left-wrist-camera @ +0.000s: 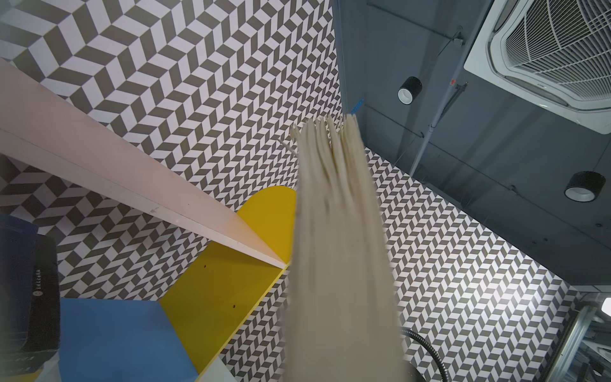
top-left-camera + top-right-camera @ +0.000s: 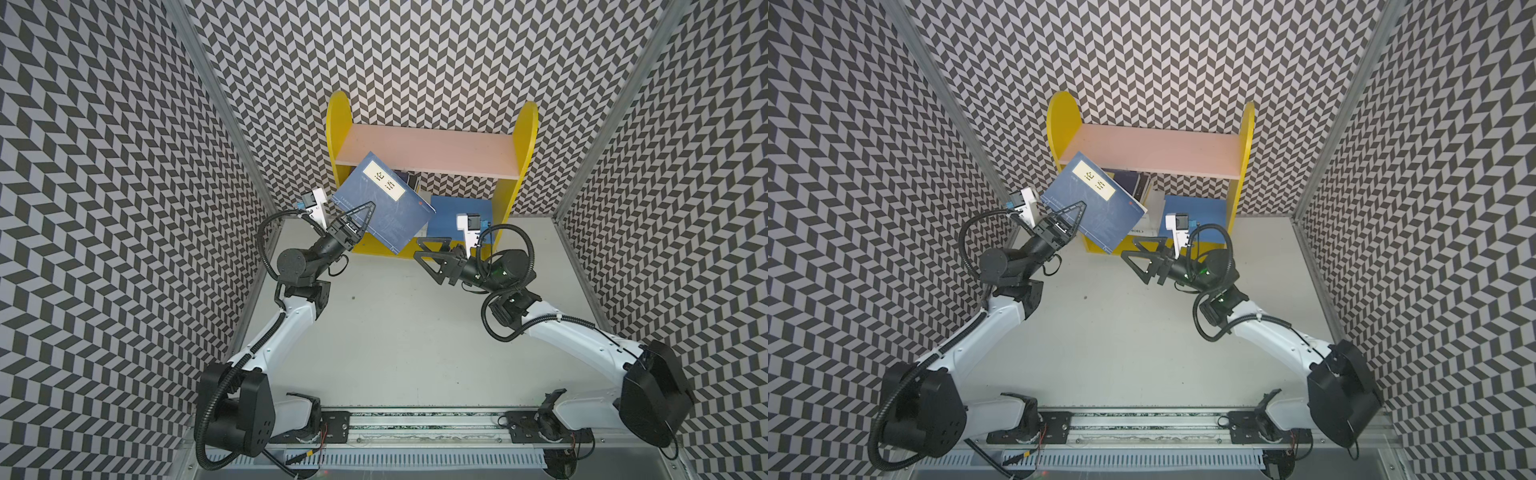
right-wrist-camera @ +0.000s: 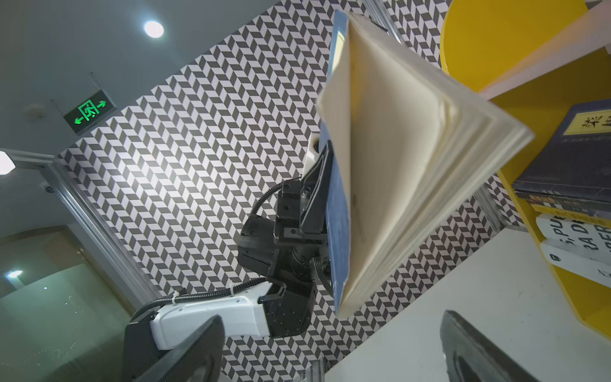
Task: Stacking books/files
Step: Place the book at the bookshelf.
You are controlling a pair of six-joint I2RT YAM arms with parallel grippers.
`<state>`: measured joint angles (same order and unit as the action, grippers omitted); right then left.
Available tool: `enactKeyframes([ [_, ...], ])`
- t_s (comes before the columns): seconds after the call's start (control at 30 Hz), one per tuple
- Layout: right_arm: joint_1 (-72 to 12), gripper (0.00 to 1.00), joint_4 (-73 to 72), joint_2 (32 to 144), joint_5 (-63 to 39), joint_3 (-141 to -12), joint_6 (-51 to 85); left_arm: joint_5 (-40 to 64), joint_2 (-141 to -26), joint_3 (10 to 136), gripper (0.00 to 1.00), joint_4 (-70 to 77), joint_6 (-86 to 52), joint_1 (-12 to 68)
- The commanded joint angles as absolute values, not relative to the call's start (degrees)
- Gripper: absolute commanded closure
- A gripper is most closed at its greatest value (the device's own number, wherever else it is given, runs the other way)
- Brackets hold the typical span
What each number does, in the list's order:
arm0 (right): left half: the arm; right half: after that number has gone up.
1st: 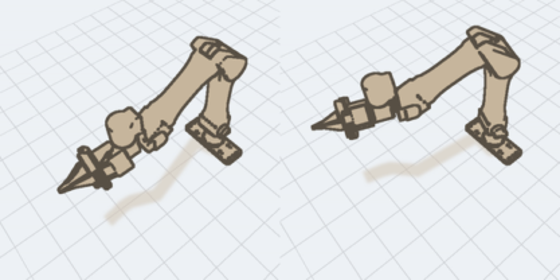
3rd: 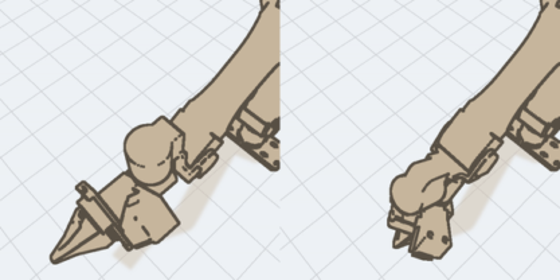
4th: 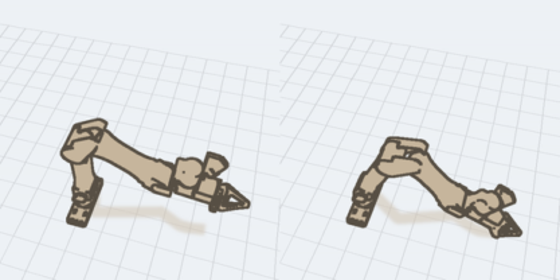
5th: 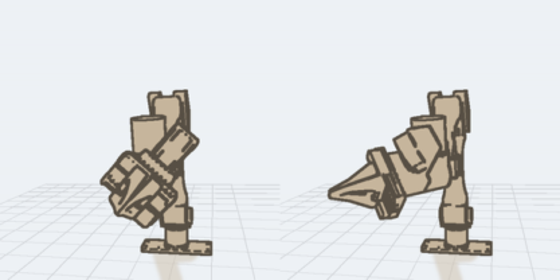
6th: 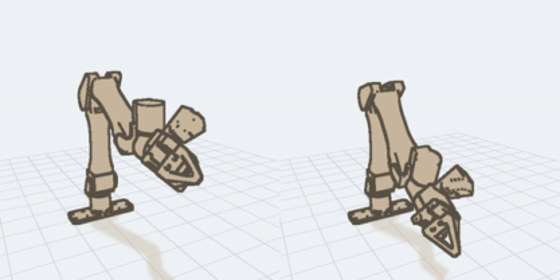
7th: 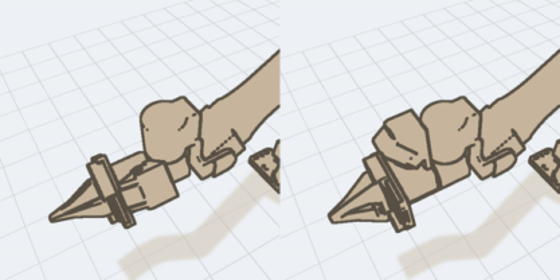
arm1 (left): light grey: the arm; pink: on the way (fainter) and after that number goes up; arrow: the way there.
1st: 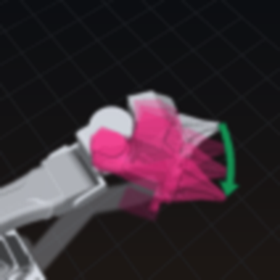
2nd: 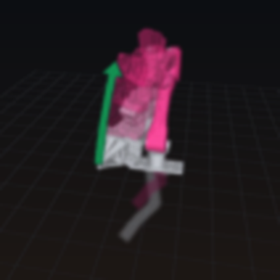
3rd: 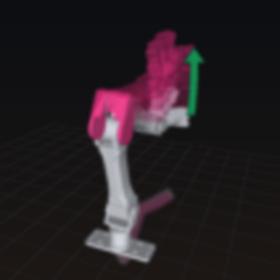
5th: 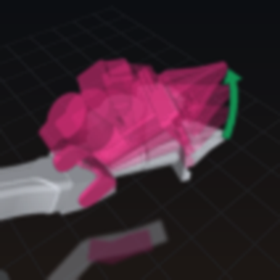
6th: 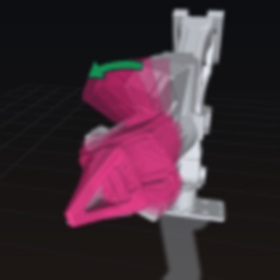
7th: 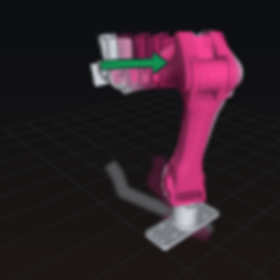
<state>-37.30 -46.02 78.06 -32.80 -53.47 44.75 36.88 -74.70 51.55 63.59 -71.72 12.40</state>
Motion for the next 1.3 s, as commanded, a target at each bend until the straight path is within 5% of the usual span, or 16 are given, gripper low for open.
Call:
enactKeyframes([
  [0.0, -37.62, 0.0, -49.44, 79.36, -30.64, -56.75, 46.06, 37.59, -75.46, 51.41, 1.0, 73.8, -76.37, 12.96],
  [0.17, -37.62, 0.02, -45.71, 82.25, -28.36, -60.17, 46.78, 38.63, -76.67, 51.99, 1.0, 76.97, -78.18, 14.06],
  [0.27, -37.62, 0.2, -45.76, 83.78, -28.78, -61.66, 47.51, 39.0, -76.56, 52.03, 1.0, 76.6, -77.98, 14.33],
  [0.37, -37.67, 0.48, -47.64, 84.44, -29.26, -61.92, 48.59, 38.99, -76.25, 51.94, 1.0, 76.06, -77.32, 14.33],
  [0.57, -37.54, 0.84, -49.4, 83.59, -27.03, -60.73, 49.05, 39.67, -76.51, 51.94, 1.0, 75.59, -76.81, 14.41],
  [0.7, -37.46, 0.88, -49.72, 83.71, -27.12, -61.08, 49.62, 40.25, -76.9, 52.39, 0.98, 75.01, -76.52, 14.5],
  [0.73, -37.31, 0.89, -49.9, 83.71, -27.3, -61.13, 50.05, 40.42, -76.98, 52.48, 0.91, 74.74, -76.32, 14.5],
  [0.87, -35.3, 0.91, -51.01, 83.82, -29.58, -61.23, 53.24, 41.27, -76.64, 52.08, 0.28, 71.88, -73.94, 14.41],
  [0.93, -33.76, 0.91, -50.81, 83.97, -31.91, -61.86, 54.67, 43.14, -76.54, 52.55, 0.11, 66.15, -69.81, 14.41],
  [1.03, -31.59, 0.92, -44.52, 85.16, -37.7, -65.91, 54.85, 44.02, -76.37, 51.2, 0.07, 56.94, -65.97, 14.37],
  [1.27, -30.28, 0.92, -39.71, 86.63, -40.97, -68.3, 54.48, 41.48, -76.02, 47.26, 0.15, 58.24, -67.15, 14.94],
])
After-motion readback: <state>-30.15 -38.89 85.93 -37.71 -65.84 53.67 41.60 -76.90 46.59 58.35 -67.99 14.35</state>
